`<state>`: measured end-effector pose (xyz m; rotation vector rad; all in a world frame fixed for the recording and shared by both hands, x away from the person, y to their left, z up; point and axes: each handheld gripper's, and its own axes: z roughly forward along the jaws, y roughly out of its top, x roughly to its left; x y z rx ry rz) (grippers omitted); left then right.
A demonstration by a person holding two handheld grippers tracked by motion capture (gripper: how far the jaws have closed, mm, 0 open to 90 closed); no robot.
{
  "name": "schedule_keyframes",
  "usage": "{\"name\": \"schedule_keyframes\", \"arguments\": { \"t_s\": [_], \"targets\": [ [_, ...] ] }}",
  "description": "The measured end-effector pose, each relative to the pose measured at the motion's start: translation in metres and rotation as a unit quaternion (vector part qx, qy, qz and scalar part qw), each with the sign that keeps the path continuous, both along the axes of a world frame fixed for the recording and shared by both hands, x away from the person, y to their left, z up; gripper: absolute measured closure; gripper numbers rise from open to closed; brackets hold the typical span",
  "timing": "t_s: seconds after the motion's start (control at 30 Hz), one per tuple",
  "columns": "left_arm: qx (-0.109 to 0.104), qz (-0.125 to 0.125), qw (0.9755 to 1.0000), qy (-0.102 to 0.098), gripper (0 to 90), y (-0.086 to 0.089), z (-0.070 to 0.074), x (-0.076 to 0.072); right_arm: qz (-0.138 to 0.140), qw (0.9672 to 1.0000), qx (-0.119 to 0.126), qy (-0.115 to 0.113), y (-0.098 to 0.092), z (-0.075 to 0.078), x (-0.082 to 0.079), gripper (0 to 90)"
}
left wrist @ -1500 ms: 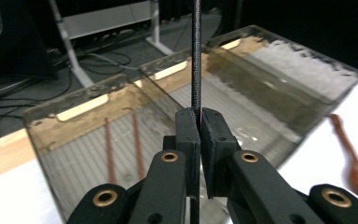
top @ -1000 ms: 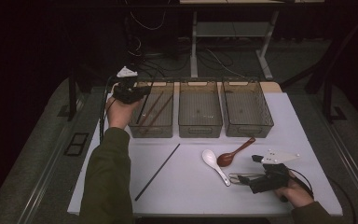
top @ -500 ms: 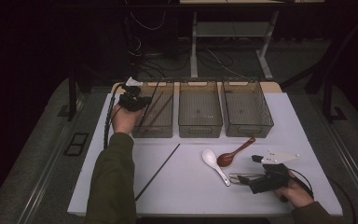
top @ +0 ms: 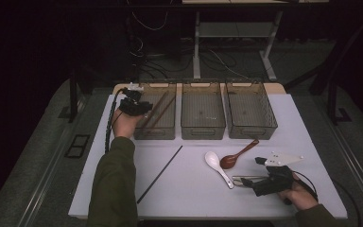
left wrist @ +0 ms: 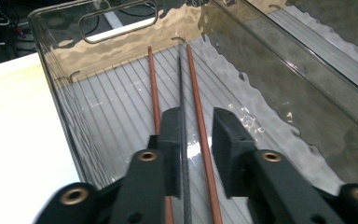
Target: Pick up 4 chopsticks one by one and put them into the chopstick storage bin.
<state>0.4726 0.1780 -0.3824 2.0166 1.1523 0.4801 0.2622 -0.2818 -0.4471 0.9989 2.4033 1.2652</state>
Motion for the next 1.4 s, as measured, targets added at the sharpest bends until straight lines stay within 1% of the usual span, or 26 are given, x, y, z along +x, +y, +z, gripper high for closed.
{"name": "schedule_keyframes", "arguments": {
  "t_s": [0.1,0.13,0.2,0.23,0.37,0.47,0.5,0.53,0.57,0.7,0.8,0.93,1.03,1.1,1.13,1.23,1.3,1.33,1.4],
  "targets": [
    [-0.005,-0.002,1.0000,-0.002,63.9,-0.001,0.001,0.000,0.000,1.0000,0.000,0.000,0.000,0.000,0.000,2.9],
    [-0.005,-0.004,1.0000,-0.004,62.1,-0.002,0.001,-0.001,0.000,1.0000,0.000,0.000,0.000,0.000,0.000,3.0],
    [-0.012,-0.010,0.9999,-0.003,58.6,-0.003,0.002,-0.001,0.000,1.0000,0.000,0.000,0.000,0.000,0.000,3.0],
    [-0.012,-0.012,0.9998,-0.004,57.1,-0.003,0.003,-0.002,0.000,1.0000,0.000,0.000,0.000,0.000,0.000,3.0],
    [-0.023,-0.018,0.9995,-0.011,51.4,-0.004,0.007,-0.006,0.000,1.0000,-0.001,0.000,0.000,0.000,0.000,2.9],
    [-0.033,-0.025,0.9991,-0.012,45.7,-0.002,0.010,-0.011,0.000,1.0000,-0.001,-0.001,0.000,0.000,0.000,2.9],
    [-0.032,-0.026,0.9990,-0.015,45.0,-0.002,0.011,-0.012,-0.001,1.0000,-0.001,-0.001,0.000,0.000,0.000,2.9],
    [-0.031,-0.027,0.9989,-0.020,44.7,-0.002,0.013,-0.015,-0.001,1.0000,-0.001,0.000,0.000,0.000,0.000,3.0],
    [-0.036,-0.030,0.9987,-0.022,44.4,0.000,0.014,-0.018,-0.001,1.0000,-0.001,-0.001,0.000,0.000,0.000,3.0],
    [-0.042,-0.035,0.9982,-0.026,40.3,0.004,0.020,-0.026,0.001,1.0000,-0.002,-0.001,0.000,0.000,0.000,2.9],
    [-0.052,-0.040,0.9976,-0.024,37.1,0.006,0.022,-0.034,0.000,1.0000,-0.002,-0.001,0.000,0.000,0.000,2.9],
    [-0.048,-0.050,0.9973,-0.024,33.5,0.007,0.026,-0.045,0.001,1.0000,-0.004,-0.002,0.001,0.000,0.000,3.0],
    [-0.059,-0.054,0.9965,-0.024,30.7,0.006,0.026,-0.054,0.000,1.0000,-0.005,-0.002,0.001,0.000,0.000,2.9],
    [-0.055,-0.061,0.9964,-0.022,28.4,0.006,0.027,-0.060,0.000,1.0000,-0.004,-0.002,0.001,0.000,0.000,3.0],
    [-0.057,-0.062,0.9962,-0.023,27.5,0.005,0.027,-0.064,-0.001,1.0000,-0.004,-0.001,0.001,0.000,0.000,3.0],
    [-0.052,-0.067,0.9961,-0.024,25.5,0.002,0.028,-0.073,0.000,1.0000,-0.004,-0.002,0.001,-0.001,0.000,3.0],
    [-0.050,-0.073,0.9958,-0.023,23.9,-0.001,0.028,-0.079,0.000,1.0000,-0.005,-0.002,0.001,0.000,0.000,3.0],
    [-0.043,-0.079,0.9957,-0.022,23.2,-0.003,0.029,-0.083,0.000,1.0000,-0.005,-0.002,0.001,0.000,0.000,3.0],
    [-0.044,-0.085,0.9952,-0.023,22.1,-0.007,0.028,-0.089,-0.001,1.0000,-0.004,-0.001,0.001,0.000,0.000,3.0]
  ]
}}
